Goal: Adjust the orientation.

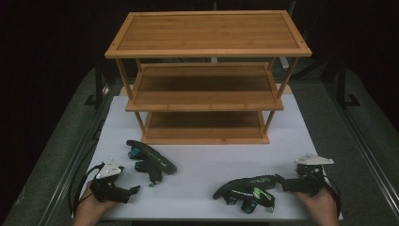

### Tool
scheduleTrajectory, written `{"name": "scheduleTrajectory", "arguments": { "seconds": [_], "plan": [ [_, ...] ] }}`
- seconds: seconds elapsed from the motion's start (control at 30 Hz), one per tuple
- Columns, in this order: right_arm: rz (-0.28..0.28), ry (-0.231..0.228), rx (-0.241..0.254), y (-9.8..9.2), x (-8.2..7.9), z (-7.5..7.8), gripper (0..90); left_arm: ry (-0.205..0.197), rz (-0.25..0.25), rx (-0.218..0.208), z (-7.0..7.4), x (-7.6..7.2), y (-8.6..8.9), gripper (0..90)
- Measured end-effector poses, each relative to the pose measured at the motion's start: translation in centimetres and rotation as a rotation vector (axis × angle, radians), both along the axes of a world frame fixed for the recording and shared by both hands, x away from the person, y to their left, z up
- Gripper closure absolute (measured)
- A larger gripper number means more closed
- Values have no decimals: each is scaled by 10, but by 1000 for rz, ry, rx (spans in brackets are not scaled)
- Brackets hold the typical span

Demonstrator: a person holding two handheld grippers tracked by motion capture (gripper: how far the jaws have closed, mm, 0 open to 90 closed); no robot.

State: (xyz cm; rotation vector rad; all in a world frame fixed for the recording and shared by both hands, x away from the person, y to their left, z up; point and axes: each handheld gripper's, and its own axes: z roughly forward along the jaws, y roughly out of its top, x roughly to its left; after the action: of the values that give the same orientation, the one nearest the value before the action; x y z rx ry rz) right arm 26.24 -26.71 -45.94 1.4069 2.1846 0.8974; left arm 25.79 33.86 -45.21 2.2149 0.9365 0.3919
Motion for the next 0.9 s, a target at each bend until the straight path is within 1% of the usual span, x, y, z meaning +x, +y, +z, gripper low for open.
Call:
{"name": "scheduleTrajectory", "arguments": {
  "seconds": [0.23,0.27,0.3,0.33,0.37,0.4,0.47,0.5,0.53,0.57,0.6,0.63,0.67,0.7,0.73,0.77,0.8,0.87,0.9],
  "plan": [
    [1,1,0,0,0,0,0,0,2,-1,0,0,0,20],
    [1,1,0,0,0,0,0,-7,13,-9,1,-1,1,37],
    [1,1,0,0,0,0,0,-7,13,-9,1,-1,1,57],
    [1,1,0,0,0,0,0,-14,20,-10,1,-1,2,57],
    [1,1,1,0,0,0,0,-25,41,-24,2,-1,4,119],
    [1,1,1,0,0,0,0,-25,41,-24,2,-1,4,149],
    [1,1,1,0,0,0,0,-23,49,-35,2,-1,5,157],
    [1,1,1,0,0,0,0,-23,49,-35,2,-1,5,182],
    [0,0,1,0,0,0,0,-29,45,-36,3,-2,5,216],
    [0,0,1,0,0,0,0,-33,36,-39,3,-2,5,216],
    [-1,1,1,0,0,0,0,-42,21,-45,3,-4,5,242],
    [-1,0,1,0,0,0,0,-47,19,-46,4,-5,5,300],
    [-1,1,1,0,0,0,0,-53,16,-46,4,-5,5,320],
    [-1,0,1,0,0,0,0,-64,10,-53,6,-6,6,378],
    [-1,0,1,0,0,0,0,-64,10,-53,6,-6,6,424],
    [-1,0,1,0,0,0,0,-71,9,-67,8,-6,7,424],
    [1,1,0,0,0,0,0,-81,7,-88,13,-7,10,557],
    [1,1,0,0,0,0,0,-84,7,-94,15,-8,11,689],
    [1,2,0,0,0,0,0,-85,7,-104,18,-9,13,689]
  ]
}}
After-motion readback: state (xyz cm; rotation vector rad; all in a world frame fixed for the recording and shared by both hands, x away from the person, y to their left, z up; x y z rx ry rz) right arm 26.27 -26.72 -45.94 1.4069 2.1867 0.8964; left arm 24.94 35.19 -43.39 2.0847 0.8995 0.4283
